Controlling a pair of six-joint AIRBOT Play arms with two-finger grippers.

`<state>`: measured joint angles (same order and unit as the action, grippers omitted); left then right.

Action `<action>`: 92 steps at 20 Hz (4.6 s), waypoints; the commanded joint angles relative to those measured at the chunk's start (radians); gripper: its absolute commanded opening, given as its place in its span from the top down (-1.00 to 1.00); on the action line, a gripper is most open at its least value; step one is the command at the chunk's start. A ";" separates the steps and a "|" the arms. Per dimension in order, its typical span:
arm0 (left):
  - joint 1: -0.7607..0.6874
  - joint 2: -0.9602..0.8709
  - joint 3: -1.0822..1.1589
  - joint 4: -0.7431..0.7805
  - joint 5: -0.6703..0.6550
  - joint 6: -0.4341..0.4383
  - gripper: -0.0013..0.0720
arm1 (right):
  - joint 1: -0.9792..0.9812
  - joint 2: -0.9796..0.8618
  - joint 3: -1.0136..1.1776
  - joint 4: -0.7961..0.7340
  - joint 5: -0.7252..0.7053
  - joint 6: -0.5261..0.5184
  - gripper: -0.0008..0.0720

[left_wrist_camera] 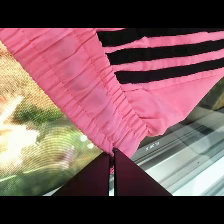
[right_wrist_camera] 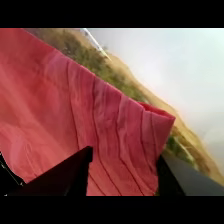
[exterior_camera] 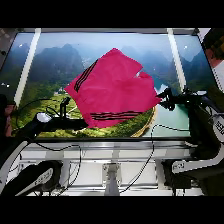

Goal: Fold the clothes and pants, and hang the long-sleeved shirts on hangers.

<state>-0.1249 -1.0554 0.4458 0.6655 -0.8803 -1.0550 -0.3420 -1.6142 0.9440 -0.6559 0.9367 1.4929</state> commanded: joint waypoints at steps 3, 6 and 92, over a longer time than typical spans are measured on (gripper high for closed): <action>0.001 0.000 0.001 0.001 0.063 0.001 0.94 | 0.027 -0.007 0.000 0.026 -0.022 0.005 0.30; 0.001 0.000 0.001 0.000 0.140 0.001 0.94 | 0.027 -0.001 0.000 0.028 -0.025 -0.032 0.34; -0.277 0.172 0.223 0.973 0.505 -1.348 0.95 | 0.487 -0.107 0.945 -0.626 -0.027 0.332 0.98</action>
<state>-0.4339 -0.8333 0.6682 1.6398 -0.4549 -2.3737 0.1280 -1.6745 1.8862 -1.2934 1.0546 1.7649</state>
